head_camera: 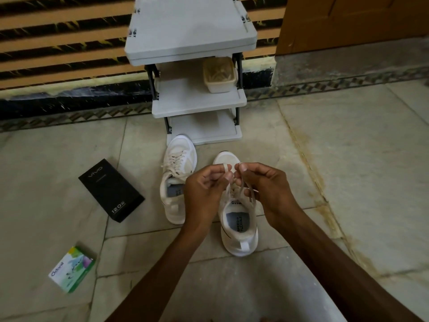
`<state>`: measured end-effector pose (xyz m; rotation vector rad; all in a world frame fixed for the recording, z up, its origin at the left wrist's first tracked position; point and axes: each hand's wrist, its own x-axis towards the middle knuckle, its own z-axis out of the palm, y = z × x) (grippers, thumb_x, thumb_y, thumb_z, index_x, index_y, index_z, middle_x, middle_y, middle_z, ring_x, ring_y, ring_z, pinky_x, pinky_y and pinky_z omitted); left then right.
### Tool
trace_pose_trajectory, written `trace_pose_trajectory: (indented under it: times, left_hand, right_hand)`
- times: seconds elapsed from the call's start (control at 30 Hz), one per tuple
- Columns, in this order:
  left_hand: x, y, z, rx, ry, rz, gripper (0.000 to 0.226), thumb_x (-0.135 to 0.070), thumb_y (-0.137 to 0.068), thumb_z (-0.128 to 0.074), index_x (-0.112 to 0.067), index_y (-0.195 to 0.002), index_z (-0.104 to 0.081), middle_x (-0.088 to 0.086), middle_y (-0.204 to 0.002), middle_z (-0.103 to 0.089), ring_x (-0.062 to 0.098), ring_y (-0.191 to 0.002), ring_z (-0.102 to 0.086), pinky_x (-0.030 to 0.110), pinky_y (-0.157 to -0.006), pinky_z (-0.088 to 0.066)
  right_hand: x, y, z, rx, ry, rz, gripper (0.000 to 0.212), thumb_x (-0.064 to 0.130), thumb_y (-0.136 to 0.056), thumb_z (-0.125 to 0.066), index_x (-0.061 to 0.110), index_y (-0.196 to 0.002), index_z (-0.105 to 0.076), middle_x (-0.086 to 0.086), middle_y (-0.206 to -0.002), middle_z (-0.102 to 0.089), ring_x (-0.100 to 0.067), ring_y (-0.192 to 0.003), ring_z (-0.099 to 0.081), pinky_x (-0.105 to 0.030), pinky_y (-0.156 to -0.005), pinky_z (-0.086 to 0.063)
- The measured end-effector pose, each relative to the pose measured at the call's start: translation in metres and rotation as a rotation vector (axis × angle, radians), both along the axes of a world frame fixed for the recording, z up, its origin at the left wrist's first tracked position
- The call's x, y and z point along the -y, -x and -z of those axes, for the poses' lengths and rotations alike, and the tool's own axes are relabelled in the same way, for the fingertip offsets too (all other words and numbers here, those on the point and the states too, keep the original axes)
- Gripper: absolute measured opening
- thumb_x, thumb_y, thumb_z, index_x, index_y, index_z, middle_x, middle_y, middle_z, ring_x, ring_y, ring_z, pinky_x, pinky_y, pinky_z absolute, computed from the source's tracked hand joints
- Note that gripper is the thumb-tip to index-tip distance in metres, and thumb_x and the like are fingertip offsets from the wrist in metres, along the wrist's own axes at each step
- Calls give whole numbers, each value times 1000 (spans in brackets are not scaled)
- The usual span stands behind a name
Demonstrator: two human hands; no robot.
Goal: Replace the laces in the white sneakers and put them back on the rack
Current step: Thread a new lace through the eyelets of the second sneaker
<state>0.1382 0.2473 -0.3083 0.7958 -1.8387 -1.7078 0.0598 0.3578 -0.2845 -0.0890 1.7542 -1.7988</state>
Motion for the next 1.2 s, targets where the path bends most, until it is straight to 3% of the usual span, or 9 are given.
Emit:
trace_pose_trajectory:
  times: [0.17,0.3,0.43,0.67,0.77,0.9,1.03,1.13,1.2]
  left_hand:
    - [4,-1,-1,73,338,112,21,-14,-87,-71,-23,-105,-69,-13,-85,-70,1,-79,-68,16,-71,-54]
    - [8,-4,3,184,562,203,31,-18,-90,-66,-22,-121,-62,-7,-94,-70,5,-86,-65,11,-78,-48]
    - [5,-6,3,176,593,298,44,-13,-89,-68,-22,-130,-57,-4,-94,-71,9,-85,-66,19,-79,-52]
    - [10,-6,2,235,648,414,47,-17,-89,-66,-32,-132,-53,-7,-82,-69,9,-76,-65,34,-74,-54]
    - [14,-4,7,226,570,426,41,-18,-88,-66,-34,-124,-55,-9,-95,-71,6,-88,-67,29,-83,-55]
    - [19,-1,4,231,567,396,33,-20,-89,-68,-23,-121,-61,-8,-107,-69,5,-96,-63,1,-81,-41]
    - [20,1,5,254,479,460,37,-24,-82,-70,-21,-117,-59,1,-101,-71,19,-91,-68,26,-81,-52]
    - [19,2,3,250,547,485,37,-17,-84,-73,-32,-112,-55,-3,-91,-70,13,-84,-67,35,-77,-57]
    - [19,1,1,242,549,476,36,-15,-85,-73,-27,-115,-57,2,-92,-70,16,-85,-67,37,-80,-56]
  right_hand:
    - [2,3,0,-130,-111,-57,13,14,-91,-64,11,-90,-76,-6,-73,-73,-7,-59,-62,-15,-53,-47]
    - [2,9,-3,-157,-214,-163,16,4,-91,-61,10,-93,-76,-10,-78,-74,-10,-61,-65,-17,-56,-50]
    - [3,14,-3,-93,-262,-216,20,-5,-81,-63,8,-87,-77,-17,-81,-73,-21,-68,-65,-32,-70,-55]
    - [1,16,-1,3,-174,-149,17,-8,-82,-62,-1,-96,-70,-17,-78,-71,-16,-62,-62,-21,-56,-52]
    - [-1,13,3,-1,-133,-172,19,-1,-90,-58,2,-107,-65,-13,-81,-70,-15,-68,-63,-24,-63,-52]
    - [-5,13,1,22,-17,-223,25,13,-96,-58,10,-120,-52,-9,-79,-69,-10,-65,-64,-24,-66,-52]
    - [-3,13,0,-42,-90,-233,41,19,-85,-73,13,-118,-49,-9,-83,-73,-15,-68,-70,-17,-57,-50]
    - [0,16,3,-93,-160,-205,47,17,-79,-78,13,-116,-49,-4,-76,-72,-13,-67,-69,-24,-61,-50]
    - [-1,18,4,-179,-213,-213,48,15,-77,-80,14,-113,-49,-3,-73,-71,-16,-68,-68,-28,-64,-53]
